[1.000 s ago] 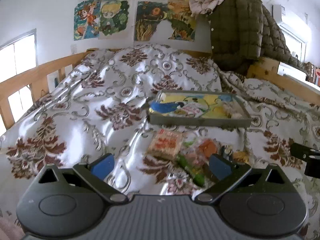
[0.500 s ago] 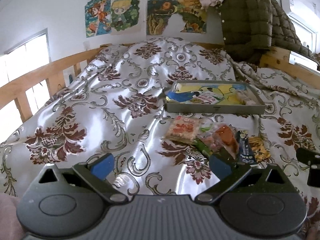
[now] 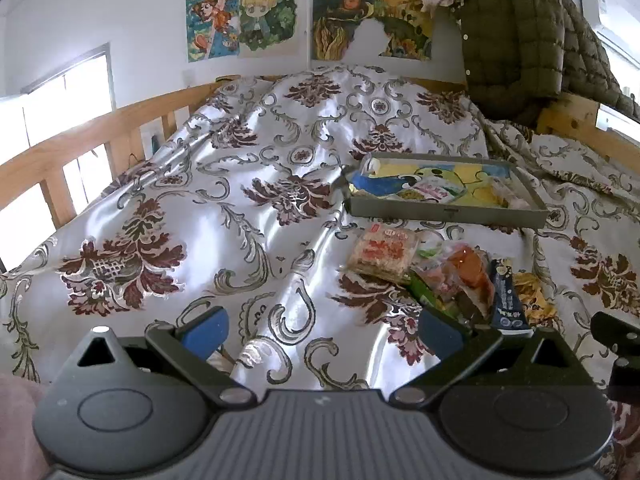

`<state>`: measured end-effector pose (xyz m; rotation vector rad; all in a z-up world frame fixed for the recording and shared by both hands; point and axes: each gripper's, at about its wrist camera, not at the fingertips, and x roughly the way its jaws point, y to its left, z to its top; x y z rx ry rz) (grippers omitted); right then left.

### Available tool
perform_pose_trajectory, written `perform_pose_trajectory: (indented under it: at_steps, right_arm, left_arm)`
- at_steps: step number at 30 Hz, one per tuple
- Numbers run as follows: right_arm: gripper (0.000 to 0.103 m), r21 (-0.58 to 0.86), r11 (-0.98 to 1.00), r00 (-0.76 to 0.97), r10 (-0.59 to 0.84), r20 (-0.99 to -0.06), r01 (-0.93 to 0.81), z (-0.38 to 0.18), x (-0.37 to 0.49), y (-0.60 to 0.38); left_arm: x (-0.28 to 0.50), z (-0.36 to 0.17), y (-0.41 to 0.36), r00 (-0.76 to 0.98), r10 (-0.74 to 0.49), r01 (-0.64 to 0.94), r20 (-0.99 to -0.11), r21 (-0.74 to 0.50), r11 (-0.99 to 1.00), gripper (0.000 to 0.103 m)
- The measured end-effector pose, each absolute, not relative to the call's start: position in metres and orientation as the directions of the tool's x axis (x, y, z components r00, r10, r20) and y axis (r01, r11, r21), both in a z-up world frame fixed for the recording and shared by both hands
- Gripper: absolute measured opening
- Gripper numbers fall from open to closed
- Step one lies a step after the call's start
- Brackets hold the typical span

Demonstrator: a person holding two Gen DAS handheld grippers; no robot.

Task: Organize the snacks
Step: 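Withdraw both tools from the tray back toward the snack pile, then grasp the red-printed rice-cracker bag with the left tool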

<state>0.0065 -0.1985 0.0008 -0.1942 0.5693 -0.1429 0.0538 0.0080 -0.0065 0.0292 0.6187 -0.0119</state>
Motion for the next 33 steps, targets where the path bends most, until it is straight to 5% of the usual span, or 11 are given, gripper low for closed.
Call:
perform_pose_trajectory:
  at_steps: [33]
  right_arm:
    - [0.102,-0.215,0.976,0.819,-0.096,-0.566,-0.034,-0.013,0.043,-0.183]
  left_arm:
    - [0.088,-0.013,0.023,0.77,0.021,-0.074,-0.638,-0.057,0.996,0.103]
